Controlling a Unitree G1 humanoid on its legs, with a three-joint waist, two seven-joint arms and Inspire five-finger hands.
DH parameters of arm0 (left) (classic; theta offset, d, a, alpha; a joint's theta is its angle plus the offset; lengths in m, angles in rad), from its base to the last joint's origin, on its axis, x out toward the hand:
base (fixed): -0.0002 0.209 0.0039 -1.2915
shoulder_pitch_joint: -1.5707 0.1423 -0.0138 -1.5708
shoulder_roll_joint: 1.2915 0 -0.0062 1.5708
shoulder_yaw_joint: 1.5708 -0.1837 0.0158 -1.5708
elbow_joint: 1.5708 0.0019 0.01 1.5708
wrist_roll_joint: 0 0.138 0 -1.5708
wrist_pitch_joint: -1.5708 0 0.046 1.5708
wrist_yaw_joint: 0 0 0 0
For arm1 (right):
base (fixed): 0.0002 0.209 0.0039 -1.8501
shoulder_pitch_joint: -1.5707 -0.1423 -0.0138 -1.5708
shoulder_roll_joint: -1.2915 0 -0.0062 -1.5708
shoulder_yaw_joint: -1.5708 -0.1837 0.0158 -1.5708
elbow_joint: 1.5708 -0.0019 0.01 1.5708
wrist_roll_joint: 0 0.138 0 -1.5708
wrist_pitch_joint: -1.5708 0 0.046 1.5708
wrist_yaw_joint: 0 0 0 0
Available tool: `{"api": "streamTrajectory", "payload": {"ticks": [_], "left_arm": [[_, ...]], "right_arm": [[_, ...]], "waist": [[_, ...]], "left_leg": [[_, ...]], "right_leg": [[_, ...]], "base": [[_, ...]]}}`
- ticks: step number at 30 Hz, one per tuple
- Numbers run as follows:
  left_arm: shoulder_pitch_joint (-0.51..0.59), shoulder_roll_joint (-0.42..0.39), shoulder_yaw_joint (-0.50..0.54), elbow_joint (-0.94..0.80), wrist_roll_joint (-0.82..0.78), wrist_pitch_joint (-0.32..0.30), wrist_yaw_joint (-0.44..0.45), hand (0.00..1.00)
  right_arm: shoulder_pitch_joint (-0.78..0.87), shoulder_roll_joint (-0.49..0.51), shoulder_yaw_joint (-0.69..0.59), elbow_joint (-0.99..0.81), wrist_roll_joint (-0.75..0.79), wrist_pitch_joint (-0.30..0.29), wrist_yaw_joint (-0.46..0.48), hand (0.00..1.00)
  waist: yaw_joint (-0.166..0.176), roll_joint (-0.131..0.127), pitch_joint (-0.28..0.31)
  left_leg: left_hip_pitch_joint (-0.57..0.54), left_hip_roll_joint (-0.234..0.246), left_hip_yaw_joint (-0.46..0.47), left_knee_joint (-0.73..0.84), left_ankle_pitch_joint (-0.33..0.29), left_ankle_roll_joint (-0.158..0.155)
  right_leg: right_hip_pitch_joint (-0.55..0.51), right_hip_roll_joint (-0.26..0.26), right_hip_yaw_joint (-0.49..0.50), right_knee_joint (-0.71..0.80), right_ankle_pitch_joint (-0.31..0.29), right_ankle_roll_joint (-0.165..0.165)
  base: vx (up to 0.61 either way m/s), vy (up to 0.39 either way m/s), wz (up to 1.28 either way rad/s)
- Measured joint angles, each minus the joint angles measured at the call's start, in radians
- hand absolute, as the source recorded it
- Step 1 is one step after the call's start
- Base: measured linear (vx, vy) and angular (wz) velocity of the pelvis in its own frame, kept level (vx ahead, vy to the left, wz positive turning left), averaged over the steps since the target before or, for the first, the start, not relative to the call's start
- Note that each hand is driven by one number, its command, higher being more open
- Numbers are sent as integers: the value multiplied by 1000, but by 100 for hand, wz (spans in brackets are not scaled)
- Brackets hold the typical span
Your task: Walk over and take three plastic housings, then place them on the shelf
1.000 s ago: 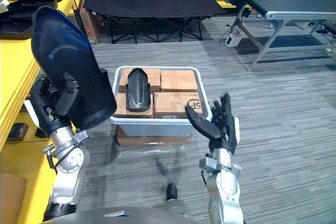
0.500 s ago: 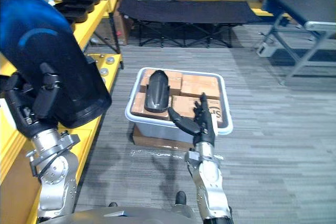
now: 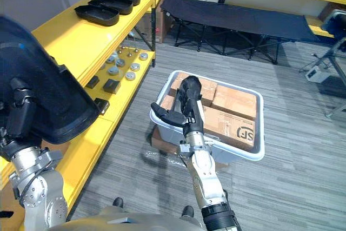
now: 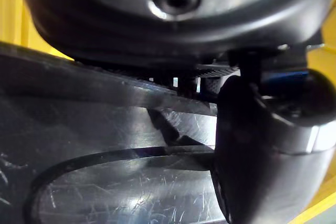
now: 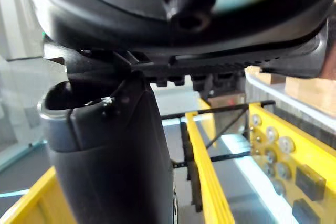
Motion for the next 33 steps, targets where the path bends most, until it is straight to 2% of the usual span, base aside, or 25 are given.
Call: {"api": "streamTrajectory", "payload": {"ticks": [1,2,4,6,8,9,11,13,16,19,25,28,30,32,33], "left_arm": [[-2,0,-9,0,0,1,-15,0],[3,0,-19,0,0,1,-36,0],[5,1,-15,0,-4,1,-45,0],[6,7,6,18,-29,1,-67,0],[-2,21,2,46,-45,-1,-89,0],[-10,32,-10,80,-45,-2,-108,0],[-25,48,-47,122,-44,-2,-128,0],[-30,48,-72,124,-44,-2,-137,0],[-46,50,-98,123,-44,-1,-143,0],[-88,50,-114,123,-43,-2,-117,0],[-95,46,-115,121,-40,-2,-69,0],[-83,43,-98,113,-39,-13,-31,0],[-60,33,-66,112,-38,-14,0,0],[-44,18,-44,96,-37,-14,18,0],[-31,7,-28,57,-37,-15,19,0]], "right_arm": [[1,-6,-11,0,0,1,0,100],[0,-17,-20,4,-1,1,-1,100],[0,-16,-24,5,-5,1,0,100],[1,3,-12,5,-2,0,2,100],[10,7,-16,4,-2,-6,2,100],[20,8,-33,4,-2,-7,1,100],[50,16,-70,-2,-1,-16,0,100],[64,18,-95,-2,-1,-23,7,100],[67,14,-123,-2,-1,-31,30,100],[72,12,-126,-14,0,-51,46,100],[90,13,-121,-82,53,-71,77,100],[84,14,-117,-82,62,-96,108,100],[84,13,-108,-82,88,-111,124,100],[82,13,-108,-82,96,-119,131,100],[78,12,-110,-83,96,-127,130,100]], "waist": [[3,3,6],[19,7,11],[40,2,15],[40,-7,21],[30,-10,28],[18,-11,29],[2,-12,29],[0,-14,31],[-22,-17,32],[-25,-16,33],[-22,-7,55],[-18,-6,98],[-19,-5,133],[-17,-7,138],[-15,-22,148]], "left_leg": [[2,-1,16,-5,17,-6],[12,-11,15,-30,40,-38],[14,-28,4,-56,56,-36],[17,-42,-26,-74,65,-33],[25,-51,-60,-86,68,-26],[24,-60,-90,-89,71,-24],[25,-74,-129,-108,89,-34],[18,-73,-134,-117,99,-38],[15,-72,-137,-118,100,-39],[18,-69,-121,-118,100,-39],[18,-69,-121,-112,100,-36],[-24,-74,-122,-5,48,-29],[-67,-87,-123,143,-34,-22],[-100,-89,-90,244,-92,-15],[-125,-89,-50,349,-130,35]], "right_leg": [[9,-8,-15,5,0,6],[10,-22,-27,24,-4,21],[4,-40,-31,42,-15,25],[-8,-56,-14,108,-77,19],[-24,-45,78,173,-156,27],[-41,-24,174,227,-219,18],[-54,-7,241,276,-269,5],[-62,-7,234,282,-259,18],[-62,-6,233,277,-248,24],[-62,-3,247,264,-238,22],[-55,-2,245,260,-239,20],[-63,-4,244,300,-264,5],[-65,-21,242,378,-317,8],[-58,-43,226,430,-368,14],[-48,-66,219,446,-389,7]], "base": [[26,68,102],[62,115,58],[55,96,39],[26,19,40],[7,-42,57],[-7,-92,75],[21,-97,61],[50,-47,19],[34,-15,2],[-2,3,-12],[-56,2,1],[-66,17,1],[-87,42,10],[-17,80,32],[23,140,38]]}}
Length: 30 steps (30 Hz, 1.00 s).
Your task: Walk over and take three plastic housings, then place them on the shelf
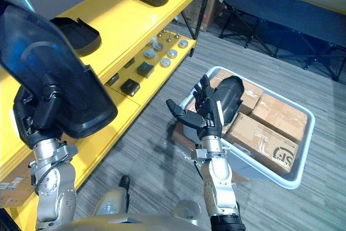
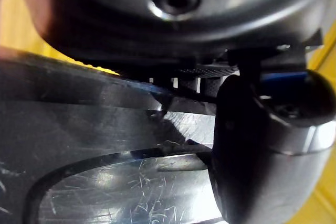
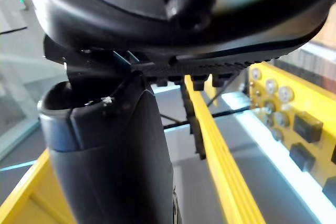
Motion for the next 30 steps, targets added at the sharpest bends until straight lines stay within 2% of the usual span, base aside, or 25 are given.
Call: {"api": "streamTrajectory", "payload": {"ticks": [1,2,3,4,5,6,7,8,9,10,11,12,13,14,15,16,17,18,19,20,21,22,24,27,30], "left_arm": [[7,-4,6,-21,0,-2,0,0],[18,-3,19,-56,0,-12,-1,0],[18,-1,39,-87,1,-36,-3,0],[12,7,67,-96,1,-52,-5,0],[10,6,77,-97,0,-55,-5,0],[9,11,95,-102,0,-62,-8,0],[7,15,118,-106,-1,-65,-8,0],[3,15,124,-106,-1,-65,-7,0],[-1,15,125,-106,-1,-66,-3,0],[-9,15,123,-103,-1,-66,0,0],[-15,15,120,-98,-1,-67,0,0],[-38,17,108,-76,-1,-67,1,0],[-53,20,100,-65,-1,-67,3,0],[-85,32,82,-34,-1,-68,3,0],[-99,49,65,-14,-2,-64,4,0],[-102,61,58,-12,-1,-62,4,0],[-100,46,31,2,0,-60,3,0],[-91,24,9,1,1,-59,0,0],[-90,20,-3,1,1,-58,-2,0],[-91,21,-19,1,1,-55,-18,0],[-98,21,-29,1,1,-55,-36,0],[-102,20,-33,1,0,-55,-45,0],[-117,17,-45,1,-3,-56,-75,0],[-123,17,-56,1,-2,-60,-88,0],[-118,16,-56,1,0,-42,-84,0]], "right_arm": [[0,-3,-2,0,-1,-2,-1,100],[5,0,-2,-5,-1,-4,-7,100],[7,11,6,-13,-1,-15,-17,100],[7,16,23,-18,-2,-20,-21,100],[7,17,29,-19,-2,-20,-21,100],[4,26,43,-18,-4,-21,-22,100],[-4,42,54,-18,-20,-24,-20,100],[-10,43,58,-18,-22,-27,-19,100],[-21,41,60,-17,-22,-27,-17,100],[-54,35,60,-17,-23,-29,-9,100],[-67,31,59,-18,-23,-30,-8,100],[-84,11,59,-28,-23,-38,-6,100],[-88,0,57,-37,-25,-44,-8,100],[-87,-13,44,-63,-46,-57,-18,100],[-87,-18,30,-93,-61,-60,-26,100],[-89,-19,27,-109,-60,-62,-27,100],[-104,-44,14,-112,-58,-80,-27,100],[-128,-80,5,-113,-57,-80,-30,100],[-138,-89,2,-113,-57,-80,-32,100],[-150,-106,-9,-113,-56,-80,-32,100],[-150,-109,-34,-126,-54,-81,-32,100],[-147,-109,-44,-136,-53,-81,-32,100],[-132,-98,-73,-179,-50,-82,-31,100],[-125,-90,-82,-197,-39,-112,8,100],[-107,-46,-57,-197,-4,-121,35,100]], "waist": [[5,-1,1],[23,12,-8],[26,-2,-11],[19,-15,-15],[20,-15,-16],[24,-19,-20],[22,-19,-21],[21,-18,-21],[21,-19,-22],[20,-6,-24],[17,1,-27],[2,19,-34],[-11,24,-37],[-31,13,-44],[-41,-4,-54],[-45,-24,-62],[-43,6,-76],[-31,44,-91],[-31,56,-96],[-35,68,-103],[-39,68,-104],[-41,68,-104],[-60,69,-104],[-51,71,-108],[-30,63,-109]], "left_leg": [[-17,-1,38,68,-27,19],[-19,-8,119,133,-99,60],[-16,-26,111,140,-144,36],[-12,-52,86,147,-154,40],[-8,-60,75,141,-156,42],[14,-76,52,102,-148,52],[50,-85,16,42,-131,69],[68,-87,-5,20,-128,71],[87,-84,-21,0,-124,68],[130,-66,-52,-55,-105,48],[148,-54,-64,-75,-101,43],[171,-30,-103,-108,-95,33],[175,-24,-127,-116,-93,29],[183,-24,-166,-121,-92,15],[191,-38,-196,-121,-106,-13],[199,-51,-211,-123,-120,-36],[201,-20,-232,-125,-138,-60],[200,29,-218,-138,-135,-68],[201,47,-208,-147,-125,-73],[205,74,-161,-168,-95,-74],[209,88,-81,-184,-61,-69],[212,92,-40,-193,-46,-67],[238,93,74,-253,1,-60],[253,82,71,-319,24,-71],[248,60,63,-343,44,-62]], "right_leg": [[10,-7,-2,3,-7,2],[48,-16,-6,3,-26,1],[6,-29,24,186,-45,-27],[-57,-45,40,320,-5,-51],[-83,-48,59,369,38,-50],[-116,-40,97,442,126,-56],[-141,-36,117,499,165,-61],[-143,-29,116,500,119,-62],[-147,-17,113,489,78,-68],[-174,29,107,411,15,-92],[-189,53,115,365,5,-99],[-220,110,171,270,1,-106],[-238,133,216,232,4,-102],[-254,160,306,135,34,-65],[-249,155,362,-3,177,-59],[-252,140,368,-48,288,-21],[-213,150,337,-64,232,1],[-187,184,303,-114,244,-17],[-173,196,287,-131,247,-23],[-152,206,248,-145,253,-31],[-135,202,214,-146,253,-32],[-128,198,194,-146,252,-32],[-82,173,118,-152,240,-51],[-61,162,86,-186,240,-51],[-34,150,74,-242,257,-45]], "base": [[83,180,26],[193,165,22],[290,123,47],[274,80,59],[283,91,73],[405,63,79],[435,19,81],[302,-39,65],[289,-73,54],[281,-90,49],[416,-173,73],[316,-210,74],[308,-228,118],[355,-334,135],[308,-328,131],[370,-431,109],[266,-347,63],[231,-308,49],[165,-249,42],[132,-228,68],[119,-215,73],[88,-173,87],[56,-113,91],[-43,5,47],[-89,26,18]]}}
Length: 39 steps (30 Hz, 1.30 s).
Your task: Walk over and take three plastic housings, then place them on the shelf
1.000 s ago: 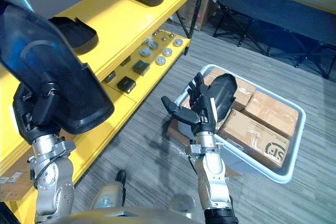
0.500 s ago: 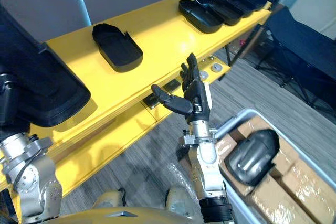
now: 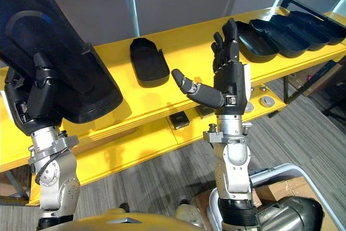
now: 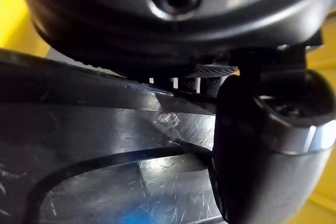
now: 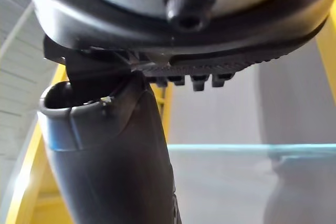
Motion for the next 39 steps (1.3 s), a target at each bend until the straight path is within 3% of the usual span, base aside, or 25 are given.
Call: {"api": "streamTrajectory", "payload": {"ticks": [6,8,9,11,12,13,14,15,18,19,20,21,22,23,26,32,39], "left_arm": [[79,-2,7,-20,0,12,16,0],[83,-2,8,-22,1,24,17,0],[81,-3,6,-22,1,31,7,0],[81,-2,2,-22,3,31,-15,0],[81,-1,3,-21,2,31,-21,0],[81,0,5,-21,2,31,-23,0],[81,6,13,-21,0,30,-44,0],[80,12,13,-21,0,30,-54,0],[76,30,9,-21,2,39,-89,0],[75,32,8,-20,10,55,-100,0],[74,37,10,-20,26,64,-103,0],[65,60,7,-20,42,75,-108,0],[15,107,-3,-13,45,103,-125,0],[-36,130,-8,0,44,114,-133,0],[-139,133,-37,33,45,164,-121,0],[-107,124,-79,33,44,233,-112,0],[-111,92,-28,33,35,251,-39,0]], "right_arm": [[1,49,65,4,82,-3,42,100],[1,49,72,4,82,-3,43,100],[1,51,70,4,82,-3,42,100],[-4,42,42,13,87,-3,40,100],[-11,39,34,29,117,-3,40,100],[-12,40,33,37,125,-5,40,100],[-12,48,40,55,149,-8,38,100],[-12,53,45,61,151,-14,31,100],[-14,61,83,91,142,-36,-8,100],[-14,72,100,118,139,-36,-20,100],[-14,84,113,138,138,-36,-27,100],[-11,103,121,153,129,-36,-30,100],[-11,108,117,152,106,-41,-32,100],[-14,104,116,148,100,-44,-32,100],[-29,103,81,129,101,-42,-29,100],[-48,80,9,57,64,-17,-27,100],[-24,63,-32,-49,61,11,-27,100]], "waist": [[5,-2,-1],[-1,-4,0],[-14,-6,2],[-21,4,14],[-16,7,20],[-13,2,24],[-3,-17,33],[-3,-24,37],[0,-34,44],[2,-31,45],[2,-31,45],[-5,-33,45],[-17,-30,47],[-30,-44,40],[-44,-34,46],[-58,-34,46],[-74,-30,57]], "left_leg": [[-43,-10,-26,35,5,5],[-65,-5,-33,36,2,30],[-93,15,25,67,-1,54],[-123,46,75,124,-1,65],[-114,46,104,142,0,34],[-111,28,110,149,-6,25],[-107,-21,127,172,-29,37],[-119,-46,131,191,-46,45],[-145,-91,149,251,-83,78],[-145,-96,159,263,-96,91],[-140,-94,164,254,-97,95],[-132,-91,163,233,-89,105],[-133,-84,138,198,-68,106],[-134,-87,121,169,-38,101],[-140,-92,103,131,-1,87],[-75,-56,110,8,51,55],[-39,-62,126,-71,92,55]], "right_leg": [[18,-11,-27,-46,28,5],[20,-28,-61,-51,37,3],[24,-46,-95,-48,39,4],[36,-70,-126,-33,36,8],[39,-100,-127,-6,24,32],[39,-122,-124,9,18,43],[39,-172,-101,24,7,65],[39,-194,-99,25,6,65],[34,-245,-98,32,4,49],[23,-252,-98,55,10,-16],[1,-251,-102,87,27,-51],[-12,-230,-79,103,36,-42],[-7,-143,3,49,12,-13],[13,-95,22,-15,3,-12],[17,-76,66,-45,29,20],[19,-38,84,-44,30,19],[18,-40,94,-43,24,12]], "base": [[-72,30,14],[-35,68,49],[-32,74,79],[-30,136,66],[-22,201,33],[-18,324,6],[-19,299,2],[-29,286,4],[-34,255,9],[-9,152,-13],[-7,153,-17],[30,84,1],[83,16,27],[103,-42,35],[104,-34,22],[34,-78,-3],[-53,-12,-4]]}}
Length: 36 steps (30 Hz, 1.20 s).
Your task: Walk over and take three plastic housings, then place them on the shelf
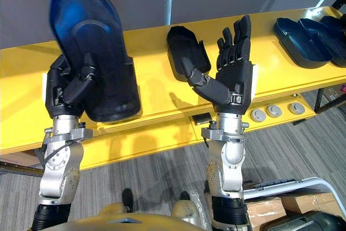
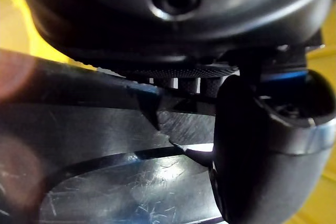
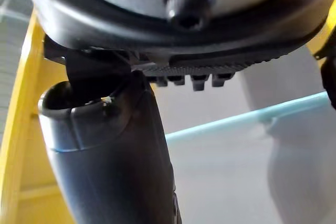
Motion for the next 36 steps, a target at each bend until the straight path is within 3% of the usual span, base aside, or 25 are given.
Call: {"api": "streamTrajectory", "payload": {"ticks": [1,5,9,15,20,27,28,36], "left_arm": [[-2,-1,30,1,-7,11,26,0],[-63,-2,114,132,4,15,132,0],[-161,22,148,299,6,28,198,0],[-299,123,166,516,0,51,207,0],[-349,187,198,617,-43,58,149,0],[-411,278,207,782,-82,159,114,0],[-425,298,208,791,-79,176,99,100],[-567,404,183,953,-51,281,47,100]], "right_arm": [[15,0,0,-22,-3,13,1,100],[57,-9,-14,-33,-34,41,36,100],[109,-19,-35,-33,-35,84,67,100],[111,-67,-28,-33,-36,86,104,100],[110,-110,-12,-32,-36,85,121,100],[108,-153,-7,-12,-36,86,121,100],[107,-158,-7,-12,-36,86,115,100],[98,-169,25,-13,-36,89,73,100]], "waist": [[0,-1,15],[-14,20,28],[-27,24,32],[-56,28,38],[-68,47,65],[-73,63,74],[-74,63,74],[-77,61,76]], "left_leg": [[9,-1,7,-19,5,-3],[11,8,27,-68,50,-12],[14,16,50,-95,75,-12],[33,15,81,-113,82,-14],[45,16,94,-113,82,-14],[44,18,95,-114,86,-14],[44,18,94,-114,87,-14],[43,19,94,-114,89,-15]], "right_leg": [[-2,0,6,1,-14,-14],[-41,11,28,10,-24,-9],[-73,21,49,30,-16,1],[-87,23,78,44,-17,1],[-89,25,91,55,-19,2],[-92,27,91,56,-19,2],[-92,27,91,56,-19,2],[-92,27,99,56,-18,4]], "base": [[-91,-13,-8],[-75,-31,-13],[-29,-22,-16],[1,2,-15],[-12,-4,-9],[0,0,0],[0,0,0],[0,0,0]]}}
